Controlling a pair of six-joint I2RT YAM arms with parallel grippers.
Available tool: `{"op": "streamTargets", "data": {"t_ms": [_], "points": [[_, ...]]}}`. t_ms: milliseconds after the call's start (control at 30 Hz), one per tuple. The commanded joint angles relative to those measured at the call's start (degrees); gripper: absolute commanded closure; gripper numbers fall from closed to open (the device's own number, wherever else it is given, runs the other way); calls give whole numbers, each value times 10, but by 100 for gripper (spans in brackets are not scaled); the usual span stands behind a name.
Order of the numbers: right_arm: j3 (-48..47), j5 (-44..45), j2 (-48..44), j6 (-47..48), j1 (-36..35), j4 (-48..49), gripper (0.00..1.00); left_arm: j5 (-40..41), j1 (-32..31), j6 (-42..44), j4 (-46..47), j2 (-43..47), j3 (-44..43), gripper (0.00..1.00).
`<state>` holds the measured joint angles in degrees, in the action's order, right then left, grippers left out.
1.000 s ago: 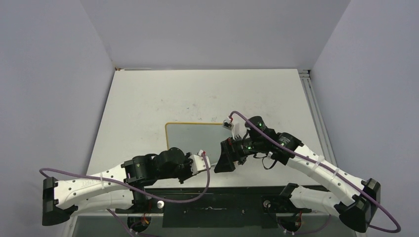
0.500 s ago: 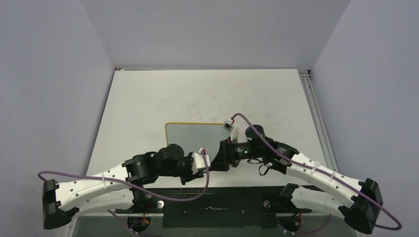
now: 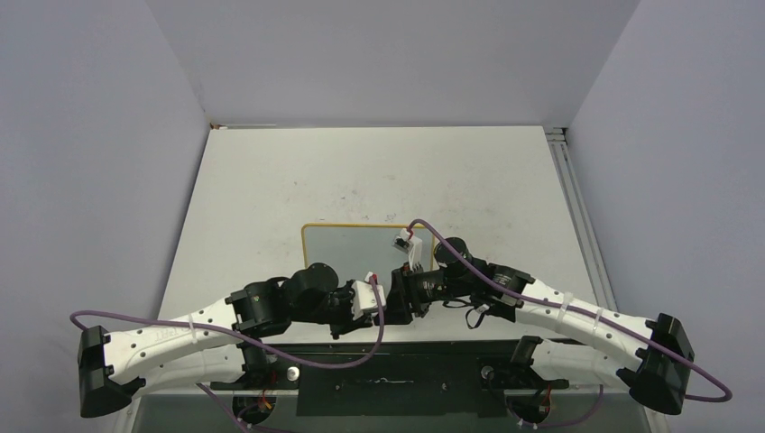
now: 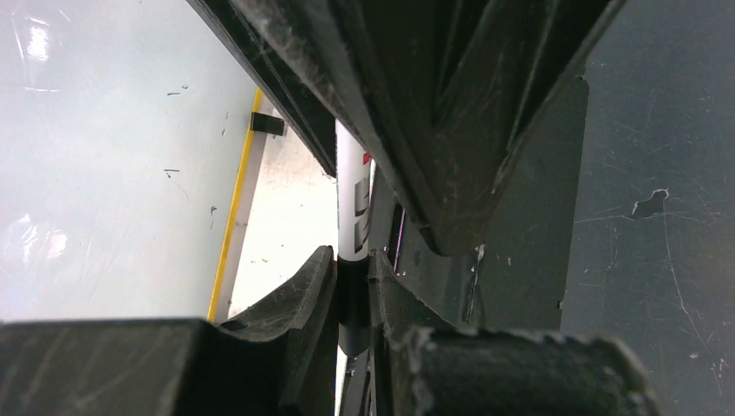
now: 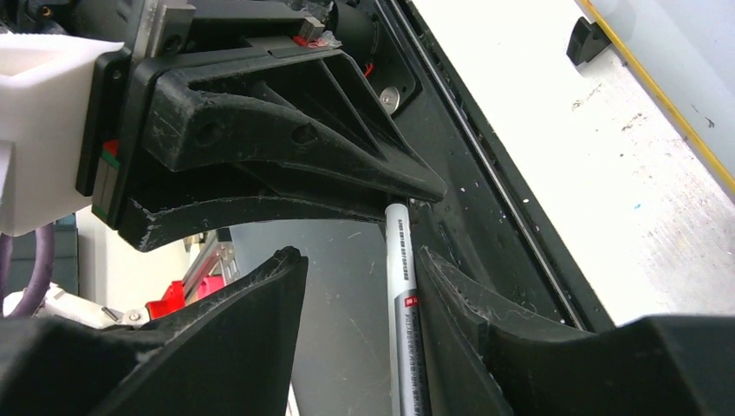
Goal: Write a sentence on the whiteboard
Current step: Open the whiteboard marker at the center of the board.
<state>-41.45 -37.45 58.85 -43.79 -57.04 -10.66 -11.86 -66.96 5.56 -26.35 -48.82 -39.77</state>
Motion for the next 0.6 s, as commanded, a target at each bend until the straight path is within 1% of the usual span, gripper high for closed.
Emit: {"op": "streamTargets", "data": {"t_ms": [0,133,233,433,500,567], "points": [[-5,5,-1,-3,-10,37,53,-11,2,4,31,-3,-4,100],[-1,4,5,-3,-13,41,58,-13,2,7,32,-4,-3,100],[0,4,9,-1,-14,42,65,-15,2,7,32,-6,-3,100],[0,18,5,7,-13,33,83,-10,2,9,30,-6,-4,100],[-2,29,0,13,-14,24,93,-7,2,9,31,-4,-3,100],[-7,31,-9,20,-14,18,95,-2,2,9,32,-1,-1,100]]}}
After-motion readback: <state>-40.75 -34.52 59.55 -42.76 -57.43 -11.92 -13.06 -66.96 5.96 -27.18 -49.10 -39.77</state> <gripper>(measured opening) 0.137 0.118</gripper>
